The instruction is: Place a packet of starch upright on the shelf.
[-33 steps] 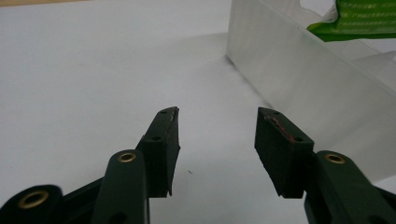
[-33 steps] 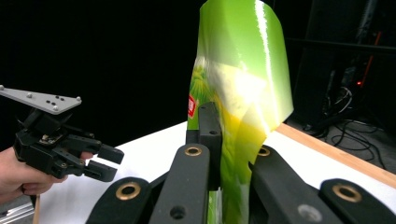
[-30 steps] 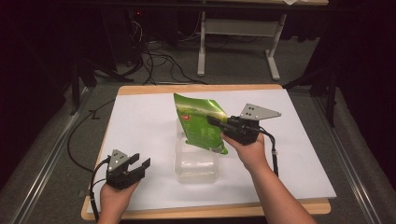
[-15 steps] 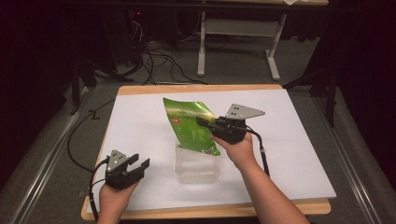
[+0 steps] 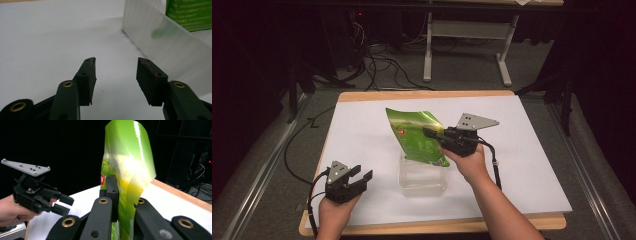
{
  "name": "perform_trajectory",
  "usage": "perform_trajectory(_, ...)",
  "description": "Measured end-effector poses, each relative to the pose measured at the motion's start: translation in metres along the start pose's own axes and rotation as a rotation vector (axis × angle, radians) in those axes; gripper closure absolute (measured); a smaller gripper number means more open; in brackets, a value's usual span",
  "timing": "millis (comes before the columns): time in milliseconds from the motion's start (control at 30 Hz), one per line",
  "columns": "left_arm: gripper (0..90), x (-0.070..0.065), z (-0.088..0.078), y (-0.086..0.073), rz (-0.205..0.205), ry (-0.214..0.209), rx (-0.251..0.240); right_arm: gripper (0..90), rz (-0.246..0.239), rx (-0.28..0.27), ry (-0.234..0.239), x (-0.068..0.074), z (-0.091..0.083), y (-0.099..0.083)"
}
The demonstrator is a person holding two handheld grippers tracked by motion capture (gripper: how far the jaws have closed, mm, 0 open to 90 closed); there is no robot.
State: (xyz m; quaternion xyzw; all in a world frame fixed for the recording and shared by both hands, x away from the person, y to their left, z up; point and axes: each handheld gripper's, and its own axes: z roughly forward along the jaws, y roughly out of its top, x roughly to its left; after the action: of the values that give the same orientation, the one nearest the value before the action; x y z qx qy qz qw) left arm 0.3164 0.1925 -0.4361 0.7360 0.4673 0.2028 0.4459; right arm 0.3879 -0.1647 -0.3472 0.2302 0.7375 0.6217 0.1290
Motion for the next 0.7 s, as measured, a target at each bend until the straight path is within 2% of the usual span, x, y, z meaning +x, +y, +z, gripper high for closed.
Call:
perform_trajectory(33, 50.3, 0.000, 0.000, 0.000, 0.001, 0.001, 0.001, 90.0, 0.002, 0.014, -0.002, 0.000, 0.002, -0.004)
perform_trajectory(233, 50.3, 0.001, 0.001, 0.000, -0.001, -0.001, 0.004, 90.0, 0.010, 0.017, 0.008, -0.001, 0.008, -0.007)
perform_trajectory(400, 50.4, 0.001, 0.001, -0.001, -0.005, -0.005, 0.005, 90.0, -0.005, 0.055, 0.003, 0.002, 0.017, -0.010)
perform_trajectory(500, 50.4, 0.001, 0.001, -0.001, -0.010, -0.008, 0.005, 90.0, 0.012, 0.074, -0.009, 0.000, 0.019, -0.014)
perform_trajectory(700, 50.4, 0.001, 0.001, 0.000, -0.005, -0.006, 0.003, 90.0, 0.024, 0.069, -0.015, 0.000, 0.020, -0.019)
